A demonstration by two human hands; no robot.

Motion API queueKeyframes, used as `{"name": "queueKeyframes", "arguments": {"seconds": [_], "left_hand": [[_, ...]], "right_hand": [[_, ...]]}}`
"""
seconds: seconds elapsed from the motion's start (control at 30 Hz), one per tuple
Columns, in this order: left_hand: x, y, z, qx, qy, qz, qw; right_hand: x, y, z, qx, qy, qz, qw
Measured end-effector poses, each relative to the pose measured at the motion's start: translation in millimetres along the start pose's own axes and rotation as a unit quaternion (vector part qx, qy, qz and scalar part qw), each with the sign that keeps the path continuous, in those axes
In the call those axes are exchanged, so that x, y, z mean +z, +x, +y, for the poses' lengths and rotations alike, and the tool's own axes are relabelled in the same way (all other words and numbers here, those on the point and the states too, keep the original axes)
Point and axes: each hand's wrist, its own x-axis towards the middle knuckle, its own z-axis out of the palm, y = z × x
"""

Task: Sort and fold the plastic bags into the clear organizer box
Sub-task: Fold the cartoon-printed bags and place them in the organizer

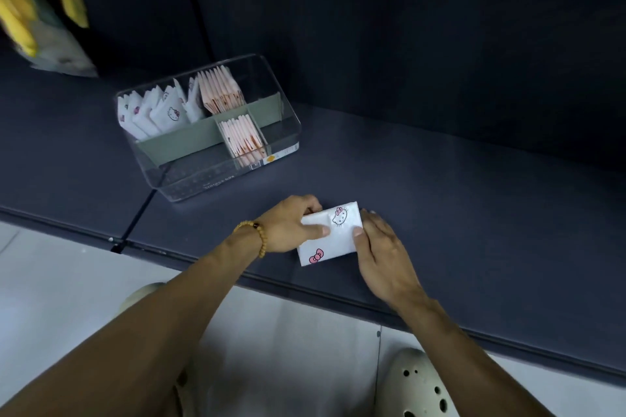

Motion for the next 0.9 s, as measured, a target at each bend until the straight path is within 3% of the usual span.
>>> {"name": "queueKeyframes", "arguments": {"seconds": [0.17, 0.43, 0.57, 0.67, 0.73, 0.9], "left_hand": [[-48, -23, -16, 0.016, -0.146, 0.111, 0.983], [-143, -25, -50, 0.023, -0.247, 0.338, 0.908], [-176, -8, -75, -0.011, -0.068, 0.466, 0.882], [-183, 10, -84, -0.038, 0.17, 0.479, 0.861], [-185, 21, -84, -0.058, 0.265, 0.482, 0.833], [-194, 17, -99, -0.122, 0.269, 0.501, 0.813]], "right_hand": [[-9, 38, -68, 0.064, 0.229, -0.034, 0.971], [4, 113, -161, 0.027, 0.328, 0.008, 0.944], [15, 138, -180, 0.054, 0.388, 0.068, 0.918], [21, 151, -184, 0.068, 0.409, 0.084, 0.906], [22, 159, -186, 0.07, 0.416, 0.086, 0.903], [28, 183, -204, 0.053, 0.437, 0.075, 0.895]]}}
